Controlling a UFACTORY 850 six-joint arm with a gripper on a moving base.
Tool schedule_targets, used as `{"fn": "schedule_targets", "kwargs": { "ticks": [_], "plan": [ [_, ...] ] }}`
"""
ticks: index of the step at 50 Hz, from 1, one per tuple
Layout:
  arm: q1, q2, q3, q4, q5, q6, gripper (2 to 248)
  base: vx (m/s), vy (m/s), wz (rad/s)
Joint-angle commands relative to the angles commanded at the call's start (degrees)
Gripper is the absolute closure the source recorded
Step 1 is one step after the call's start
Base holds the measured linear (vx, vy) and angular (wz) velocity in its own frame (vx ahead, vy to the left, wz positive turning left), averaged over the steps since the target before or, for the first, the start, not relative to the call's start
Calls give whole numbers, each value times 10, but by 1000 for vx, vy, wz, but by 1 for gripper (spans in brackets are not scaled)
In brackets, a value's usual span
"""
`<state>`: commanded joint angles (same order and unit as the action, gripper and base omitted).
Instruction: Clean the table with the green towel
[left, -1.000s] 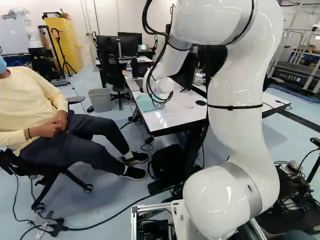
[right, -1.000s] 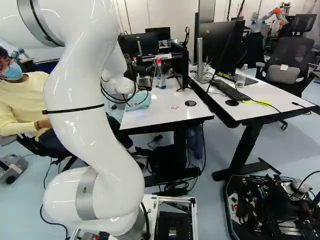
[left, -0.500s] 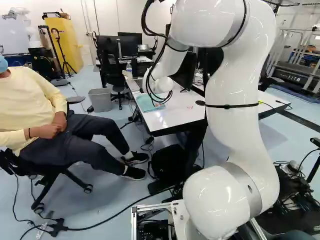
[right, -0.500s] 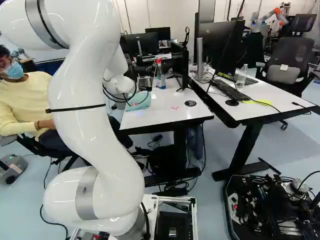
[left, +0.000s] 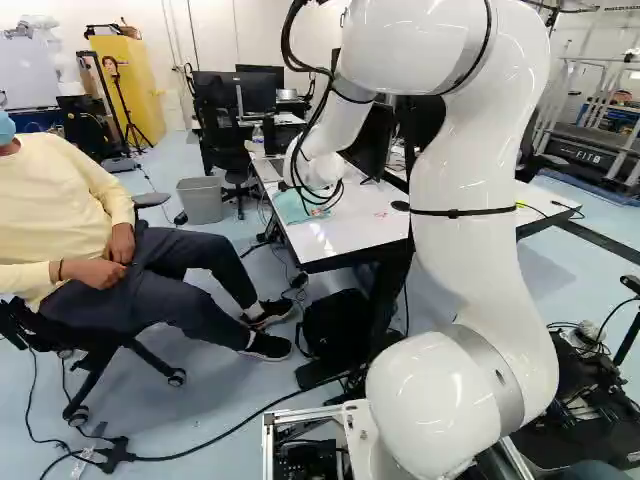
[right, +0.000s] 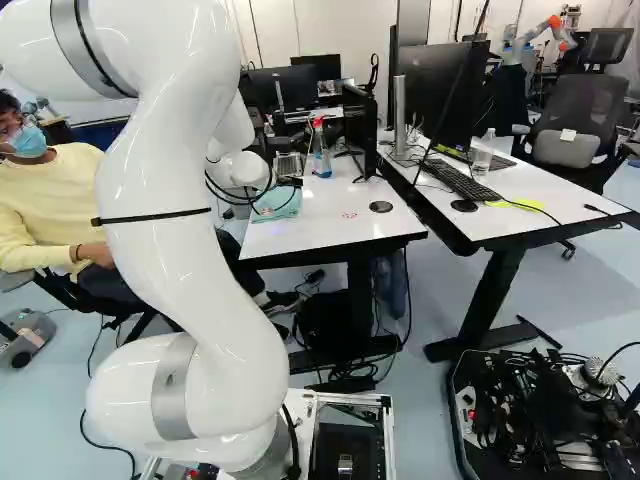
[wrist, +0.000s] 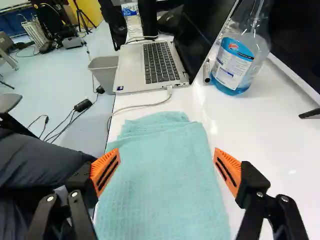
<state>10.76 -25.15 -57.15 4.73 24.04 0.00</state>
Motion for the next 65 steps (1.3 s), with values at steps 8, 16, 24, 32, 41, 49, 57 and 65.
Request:
{"fn": "schedule_targets", "kwargs": {
  "ticks": [8,16,24,32,41,49,57,65],
  "plan": [
    [0,0,0,0,-15,0,3,0,0,0],
    [0,0,0,-5,-26,0,3,0,0,0],
    [0,0,0,-21,-33,0,3,0,0,0],
    [0,0,0,-44,-38,0,3,0,0,0],
    [0,0,0,-66,-43,0,3,0,0,0],
    [0,0,0,-70,-55,0,3,0,0,0],
    [0,0,0,-71,-69,0,3,0,0,0],
    [0,0,0,-71,-73,0,3,0,0,0]
  ]
}}
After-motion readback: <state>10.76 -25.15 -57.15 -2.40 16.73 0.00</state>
